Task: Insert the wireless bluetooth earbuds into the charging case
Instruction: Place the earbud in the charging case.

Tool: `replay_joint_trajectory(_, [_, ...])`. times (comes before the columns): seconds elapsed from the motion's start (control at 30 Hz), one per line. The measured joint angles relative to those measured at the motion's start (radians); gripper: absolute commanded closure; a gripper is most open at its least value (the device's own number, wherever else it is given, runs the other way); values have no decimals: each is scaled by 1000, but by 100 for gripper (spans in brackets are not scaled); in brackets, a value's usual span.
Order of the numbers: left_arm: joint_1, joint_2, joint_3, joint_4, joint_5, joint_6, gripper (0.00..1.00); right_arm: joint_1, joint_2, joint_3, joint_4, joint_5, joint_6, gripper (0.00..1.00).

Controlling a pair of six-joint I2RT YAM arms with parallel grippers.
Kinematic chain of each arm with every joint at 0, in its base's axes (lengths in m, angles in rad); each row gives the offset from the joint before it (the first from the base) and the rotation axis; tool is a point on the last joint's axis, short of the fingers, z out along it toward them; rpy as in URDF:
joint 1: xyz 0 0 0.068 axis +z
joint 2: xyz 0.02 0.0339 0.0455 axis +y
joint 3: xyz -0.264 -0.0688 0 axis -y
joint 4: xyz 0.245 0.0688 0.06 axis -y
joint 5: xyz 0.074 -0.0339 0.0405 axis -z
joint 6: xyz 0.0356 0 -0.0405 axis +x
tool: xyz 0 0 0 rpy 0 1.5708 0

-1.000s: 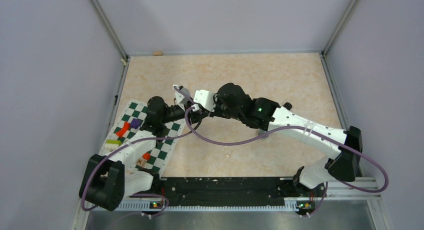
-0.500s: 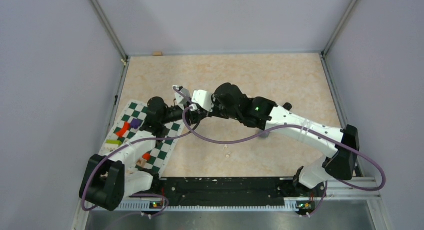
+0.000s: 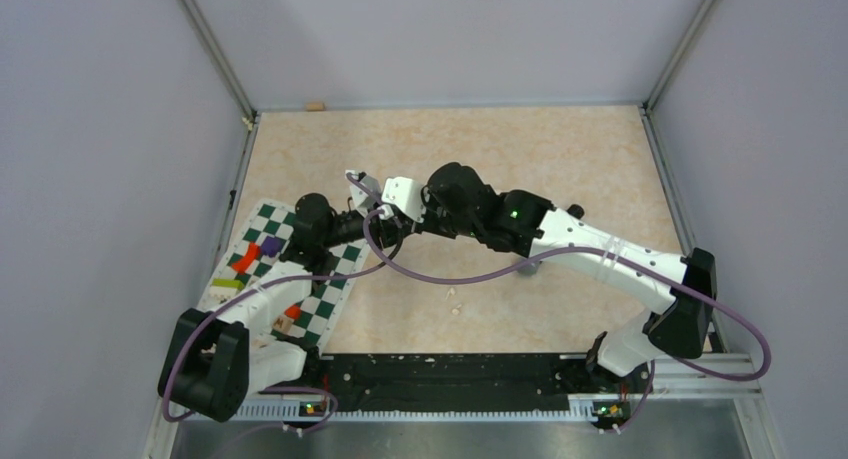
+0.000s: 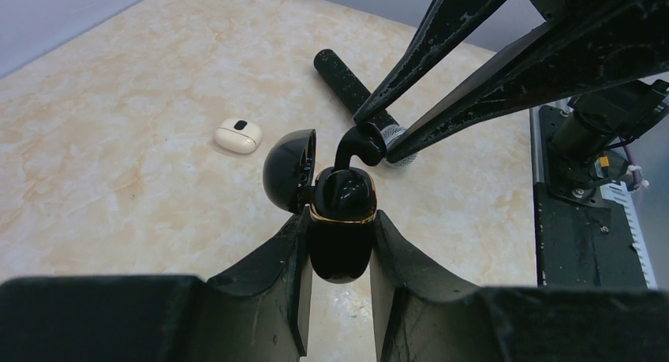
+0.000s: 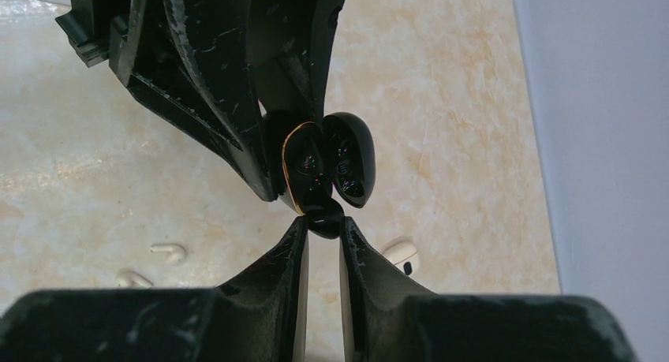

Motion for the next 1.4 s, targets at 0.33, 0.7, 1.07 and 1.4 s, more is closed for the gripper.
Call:
replay_joint_trajectory(0.33, [0,-1,-1,-2,-2,6,100,1,1,3,-14,-16,13,58])
replay_joint_trajectory(0.7, [3,-17,-1,39,8,3,100,11,13,89,-81,-55,14,16])
replay_joint_trajectory(1.07, [6,-20,-4,109,86,-53,100,-82,-89,144,-127,-216,7,1])
replay_joint_trajectory(1.4, [8,-40,-19,250,255,-175,100,-161,-271,38,-95,-403,-77,1])
